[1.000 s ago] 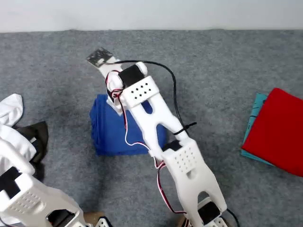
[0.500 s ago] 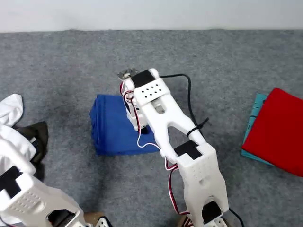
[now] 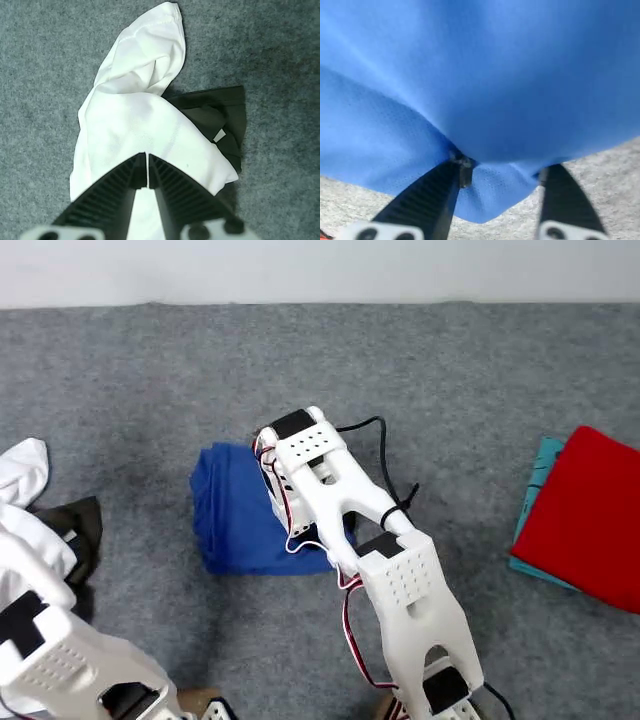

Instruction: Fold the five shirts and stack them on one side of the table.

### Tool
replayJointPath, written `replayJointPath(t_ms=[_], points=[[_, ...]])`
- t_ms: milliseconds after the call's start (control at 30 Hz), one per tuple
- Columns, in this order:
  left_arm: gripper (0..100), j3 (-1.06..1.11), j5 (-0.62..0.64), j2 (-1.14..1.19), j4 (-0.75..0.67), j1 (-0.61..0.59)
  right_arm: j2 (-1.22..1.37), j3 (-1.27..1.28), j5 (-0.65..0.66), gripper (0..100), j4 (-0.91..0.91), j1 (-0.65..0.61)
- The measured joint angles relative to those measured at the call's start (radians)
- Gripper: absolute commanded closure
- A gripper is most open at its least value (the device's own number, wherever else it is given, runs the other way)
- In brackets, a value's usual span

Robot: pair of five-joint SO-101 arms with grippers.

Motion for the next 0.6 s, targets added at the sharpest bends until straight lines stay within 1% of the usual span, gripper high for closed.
replayJointPath(t_ms=[67,167,267,367,500,600], points=[[98,0.0,0.0,0.0,0.0,0.0,0.0,0.0,0.041,99.1,0.002,0.003],[98,0.0,0.0,0.0,0.0,0.0,-0.014,0.0,0.098,98.8,0.002,0.029],[98,0.0,0.0,0.0,0.0,0.0,-0.043,0.015,0.118,98.8,0.002,0.055],[98,0.0,0.0,0.0,0.0,0.0,-0.077,0.018,0.17,98.8,0.002,0.104],[98,0.0,0.0,0.0,0.0,0.0,-0.13,0.037,0.307,98.9,0.002,0.221],[98,0.0,0.0,0.0,0.0,0.0,-0.153,0.038,0.466,98.9,0.002,0.339]])
